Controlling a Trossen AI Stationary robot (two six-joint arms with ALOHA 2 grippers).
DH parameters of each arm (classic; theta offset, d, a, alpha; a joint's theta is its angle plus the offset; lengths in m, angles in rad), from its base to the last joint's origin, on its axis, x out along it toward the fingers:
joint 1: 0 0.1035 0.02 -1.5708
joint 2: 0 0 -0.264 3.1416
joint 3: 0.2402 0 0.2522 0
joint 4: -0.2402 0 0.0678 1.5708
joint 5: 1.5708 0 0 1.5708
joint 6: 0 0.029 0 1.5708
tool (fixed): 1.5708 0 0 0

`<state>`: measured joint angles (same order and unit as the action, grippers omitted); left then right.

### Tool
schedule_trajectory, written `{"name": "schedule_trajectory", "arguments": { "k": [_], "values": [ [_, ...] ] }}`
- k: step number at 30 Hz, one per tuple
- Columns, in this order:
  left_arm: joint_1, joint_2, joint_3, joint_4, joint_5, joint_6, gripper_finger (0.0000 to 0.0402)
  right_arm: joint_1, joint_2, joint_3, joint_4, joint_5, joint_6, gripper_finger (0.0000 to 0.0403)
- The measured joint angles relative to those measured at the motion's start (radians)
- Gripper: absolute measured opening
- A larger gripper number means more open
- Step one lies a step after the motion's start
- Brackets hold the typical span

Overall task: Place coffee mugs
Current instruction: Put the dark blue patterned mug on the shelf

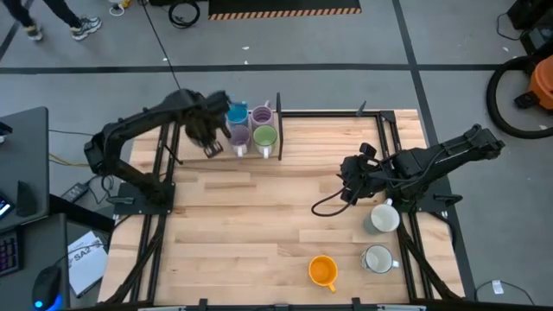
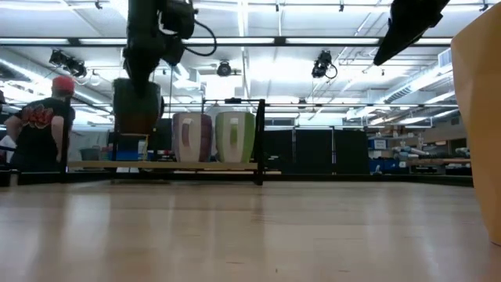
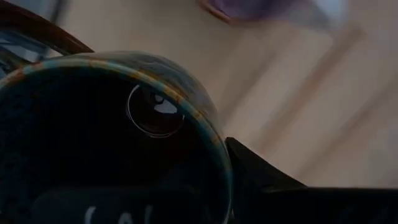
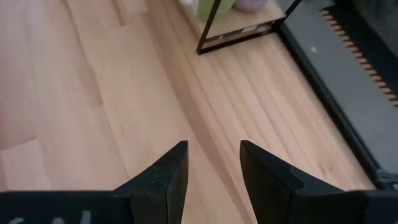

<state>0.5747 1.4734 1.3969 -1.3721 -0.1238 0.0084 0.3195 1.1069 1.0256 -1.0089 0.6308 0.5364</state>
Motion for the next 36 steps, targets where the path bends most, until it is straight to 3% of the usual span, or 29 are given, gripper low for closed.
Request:
{"name": "schedule_trajectory", "arguments": {
  "k": [5, 10, 19, 36],
  "values": [
    [0.155, 0.003, 0.0, 0.091, 0.0, 0.103, 0.0043, -0.007, 0.0, 0.0, 0.064, 0.067, -0.077, 0.0151],
    [0.247, 0.067, 0.001, 0.123, 0.023, 0.165, 0.0043, -0.047, 0.001, 0.0, 0.155, 0.054, -0.18, 0.0151],
    [0.25, 0.189, 0.006, 0.196, 0.031, 0.233, 0.0043, -0.141, 0.001, -0.118, 0.458, -0.055, -0.369, 0.0151],
    [0.288, 0.222, 0.006, 0.294, 0.072, 0.292, 0.0043, -0.241, 0.001, -0.176, 0.588, -0.171, -0.436, 0.0151]
  ]
}}
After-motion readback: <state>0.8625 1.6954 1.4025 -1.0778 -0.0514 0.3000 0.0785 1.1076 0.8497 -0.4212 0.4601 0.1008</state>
